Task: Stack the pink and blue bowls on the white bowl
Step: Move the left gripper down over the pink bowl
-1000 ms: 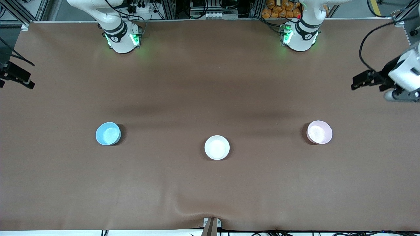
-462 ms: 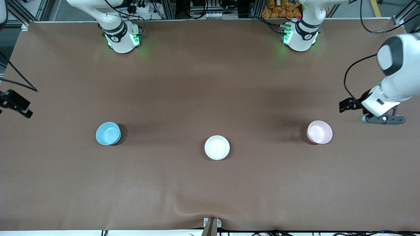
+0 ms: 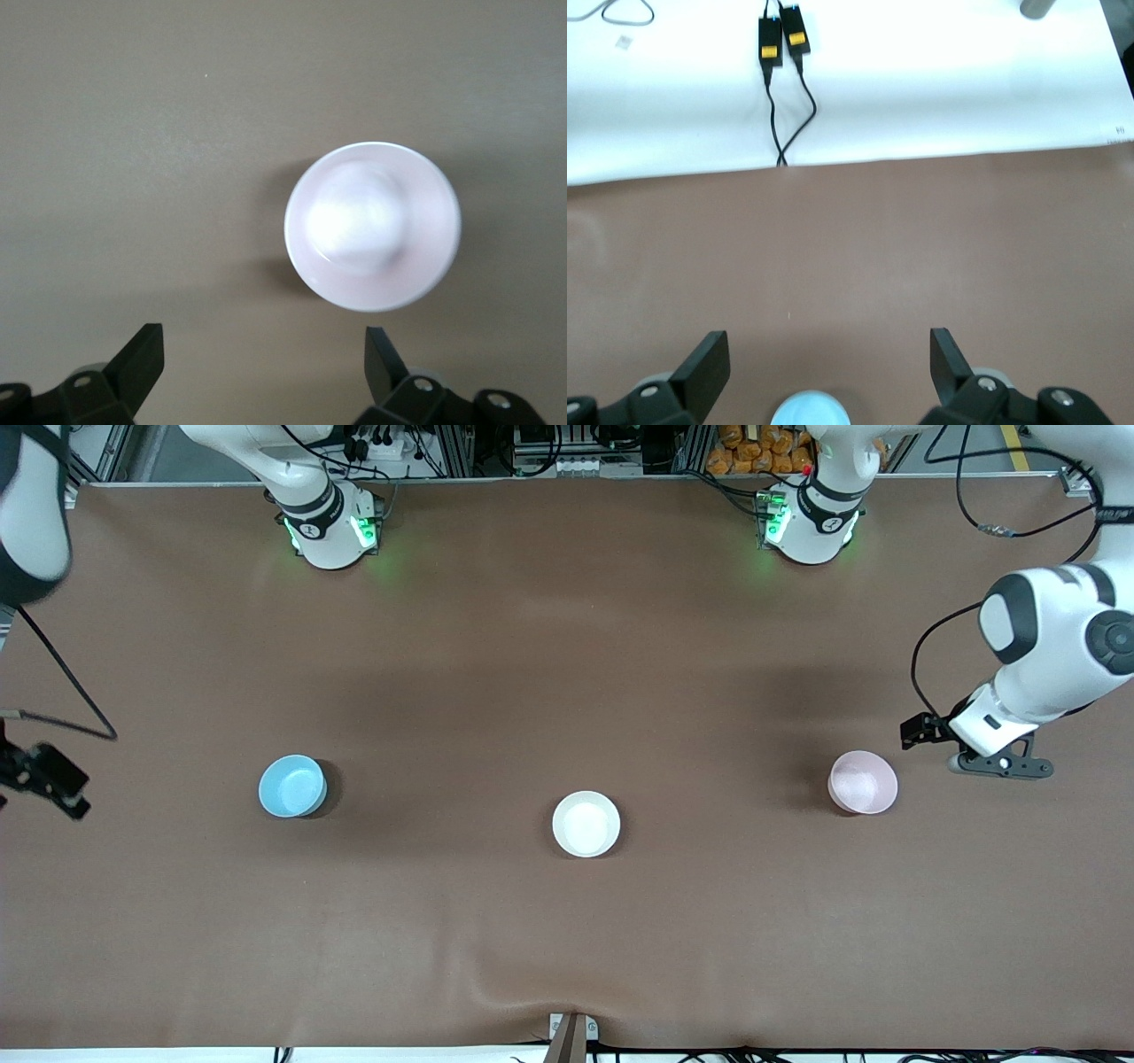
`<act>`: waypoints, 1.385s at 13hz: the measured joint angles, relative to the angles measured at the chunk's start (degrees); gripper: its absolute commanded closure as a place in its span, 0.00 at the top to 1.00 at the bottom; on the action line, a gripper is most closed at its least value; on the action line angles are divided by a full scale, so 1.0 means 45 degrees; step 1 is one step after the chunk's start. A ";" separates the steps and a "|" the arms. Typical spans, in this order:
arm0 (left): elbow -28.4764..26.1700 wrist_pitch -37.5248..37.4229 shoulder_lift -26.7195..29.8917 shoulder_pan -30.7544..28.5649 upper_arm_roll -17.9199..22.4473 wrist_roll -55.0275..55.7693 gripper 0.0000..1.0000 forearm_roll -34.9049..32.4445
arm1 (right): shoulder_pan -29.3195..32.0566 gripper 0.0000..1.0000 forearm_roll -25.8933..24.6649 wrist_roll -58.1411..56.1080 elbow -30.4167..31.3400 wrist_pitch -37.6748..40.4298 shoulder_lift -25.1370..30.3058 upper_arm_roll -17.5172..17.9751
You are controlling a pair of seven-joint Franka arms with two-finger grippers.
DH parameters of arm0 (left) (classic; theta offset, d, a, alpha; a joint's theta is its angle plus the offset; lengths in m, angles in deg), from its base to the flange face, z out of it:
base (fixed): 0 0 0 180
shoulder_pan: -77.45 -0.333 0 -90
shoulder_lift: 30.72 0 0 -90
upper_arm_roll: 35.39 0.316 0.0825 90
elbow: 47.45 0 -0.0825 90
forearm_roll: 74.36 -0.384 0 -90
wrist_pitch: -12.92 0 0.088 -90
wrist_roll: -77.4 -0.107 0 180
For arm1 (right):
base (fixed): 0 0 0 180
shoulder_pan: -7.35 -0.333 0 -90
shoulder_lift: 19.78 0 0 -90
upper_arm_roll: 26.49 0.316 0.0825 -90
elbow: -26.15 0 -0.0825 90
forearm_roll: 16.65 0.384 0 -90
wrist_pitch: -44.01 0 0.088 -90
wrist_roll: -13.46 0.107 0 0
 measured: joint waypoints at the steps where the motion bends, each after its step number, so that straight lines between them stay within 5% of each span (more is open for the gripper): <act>1: -0.0028 0.0565 -0.0456 -0.0101 0.0001 -0.0097 0.88 0.0000 | 0.0002 1.00 -0.0027 -0.0170 0.0001 -0.0604 -0.0326 -0.0001; 8: 0.0125 0.2306 -0.1900 -0.0124 -0.0160 -0.0203 0.56 -0.0001 | 0.0367 1.00 0.0062 -0.2411 -0.0008 -0.1635 -0.1318 -0.0064; 12: 0.0445 0.2660 -0.2486 -0.0123 -0.0175 -0.0203 0.53 -0.0001 | 0.0238 1.00 0.0113 0.0701 -0.0025 0.0011 -0.1348 -0.0004; 16: 0.0690 0.2918 -0.2905 -0.0116 -0.0260 -0.0203 0.39 -0.0001 | 0.0150 1.00 0.0113 0.1038 -0.0191 0.1526 -0.1346 -0.0002; 18: 0.0797 0.2918 -0.2905 -0.0107 -0.0306 -0.0203 0.24 -0.0001 | 0.0159 1.00 0.0114 0.1066 -0.0397 0.2681 -0.1342 -0.0023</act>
